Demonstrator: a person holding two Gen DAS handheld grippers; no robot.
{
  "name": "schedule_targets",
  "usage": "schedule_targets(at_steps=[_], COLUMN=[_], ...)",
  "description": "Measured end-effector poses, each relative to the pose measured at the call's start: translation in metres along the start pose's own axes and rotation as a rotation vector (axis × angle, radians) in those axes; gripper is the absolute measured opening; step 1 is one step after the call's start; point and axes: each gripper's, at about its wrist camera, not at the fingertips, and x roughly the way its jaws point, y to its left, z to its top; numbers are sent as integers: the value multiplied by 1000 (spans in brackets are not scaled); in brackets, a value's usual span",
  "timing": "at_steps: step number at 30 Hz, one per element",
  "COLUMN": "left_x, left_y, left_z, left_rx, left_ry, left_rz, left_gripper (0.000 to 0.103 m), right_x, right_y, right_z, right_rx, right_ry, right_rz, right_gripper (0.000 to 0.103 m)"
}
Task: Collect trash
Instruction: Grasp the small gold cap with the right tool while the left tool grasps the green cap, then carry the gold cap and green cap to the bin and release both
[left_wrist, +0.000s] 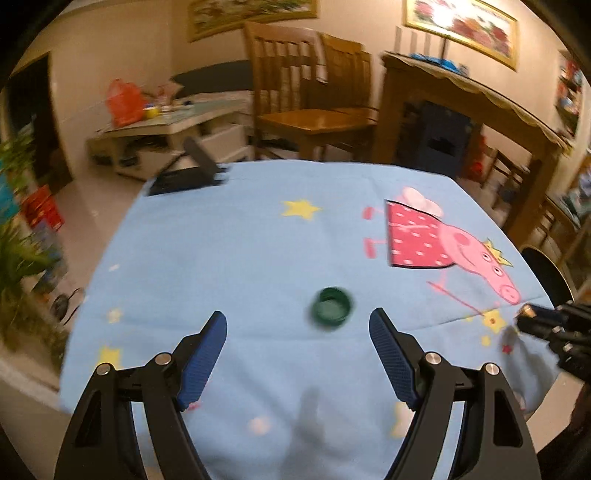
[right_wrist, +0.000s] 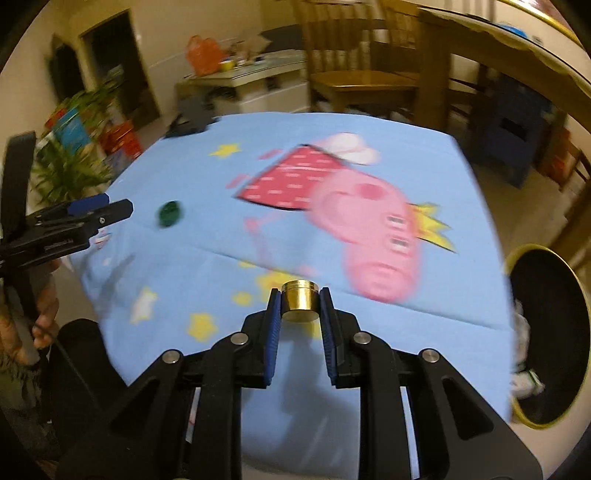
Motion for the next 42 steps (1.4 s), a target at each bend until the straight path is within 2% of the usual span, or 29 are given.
schedule_targets(at_steps=[4,6,7,9,10,11,14,18,22,26,30,35,42], left_x=[36,55,63,63,62,61,54,24,-5,-31,-39,-44,-49], left_y=[-15,-17,-17,-23,-25,-29,-30,-56,-101,-161,-214,-259,-302], left_z=[9,9,8,8,8,7,2,3,16,27,30,30,29], left_rx=[40,55,55,86,94,107,76,77,131,202,273,330,393], left_ry=[65,112,131,117,117,115,112,24,-75,-153,-182,-205,-214], left_rz=[-20,-30,-29,17,37,81,118,209,234,168,101,60,32], left_gripper=[76,70,63,52,30,30,29,29,30,30,30,30,30], right_x=[-14,-19,-21,-21,-18,-16,-18,-34,-53,-78,-98,-128,-158], right_y=[-37,-46,-48,-53,-52,-55,-56,-59,-71,-88,-113,-159,-204], right_z=[-4,-3,-3,-2,-2,-3,-1,2,0,-6,-13,-22,-32], right_rx=[48,62,66,69,71,76,85,69,76,86,115,222,297], right_ry=[-22,-44,-57,-70,-72,-71,-83,-136,-184,-238,-278,-330,-379], right_rz=[-5,10,20,36,42,46,42,30,4,-63,-142,-189,-277], right_gripper=[21,21,21,21,21,21,21,21,21,21,21,21,21])
